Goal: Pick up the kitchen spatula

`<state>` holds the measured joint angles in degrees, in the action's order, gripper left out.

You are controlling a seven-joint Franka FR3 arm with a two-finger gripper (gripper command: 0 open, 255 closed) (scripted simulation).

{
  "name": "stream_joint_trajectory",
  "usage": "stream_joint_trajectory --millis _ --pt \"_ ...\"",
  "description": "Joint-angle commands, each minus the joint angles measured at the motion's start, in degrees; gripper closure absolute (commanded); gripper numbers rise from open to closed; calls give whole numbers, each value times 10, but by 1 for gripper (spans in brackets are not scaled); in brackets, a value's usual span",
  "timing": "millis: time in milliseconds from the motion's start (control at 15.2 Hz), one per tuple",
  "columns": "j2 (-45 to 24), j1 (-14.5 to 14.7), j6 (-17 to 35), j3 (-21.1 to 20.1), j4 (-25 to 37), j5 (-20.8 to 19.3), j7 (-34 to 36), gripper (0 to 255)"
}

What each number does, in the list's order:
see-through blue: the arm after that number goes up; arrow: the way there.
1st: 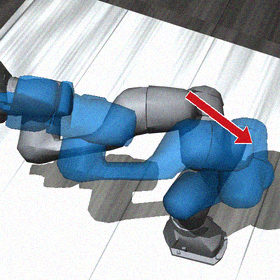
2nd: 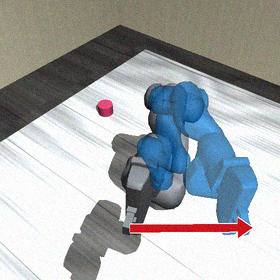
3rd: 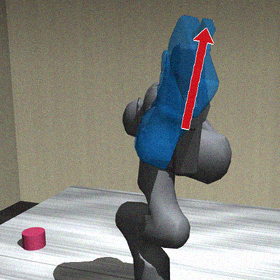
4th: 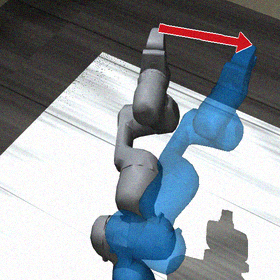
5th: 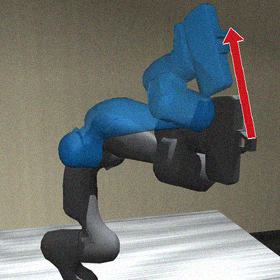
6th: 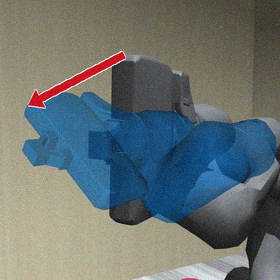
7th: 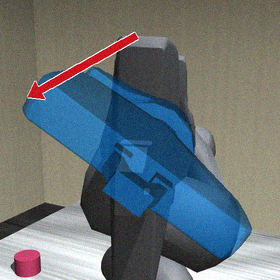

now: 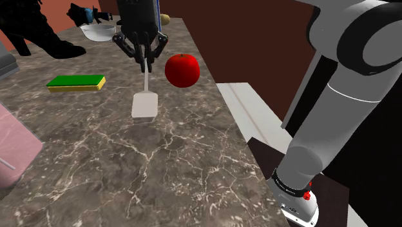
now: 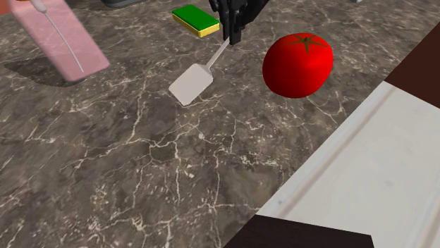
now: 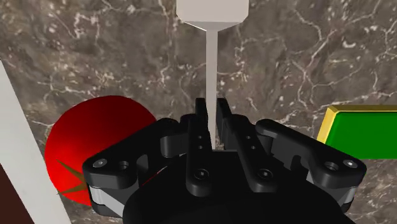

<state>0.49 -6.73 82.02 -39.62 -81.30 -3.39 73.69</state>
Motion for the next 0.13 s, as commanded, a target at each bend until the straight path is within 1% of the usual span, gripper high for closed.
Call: stream_joint_trajectory --millis 0,66 --pt "-6 1 -10 -2 15 -4 2 255" --pt "-6 1 -10 -2 15 -4 2 255"
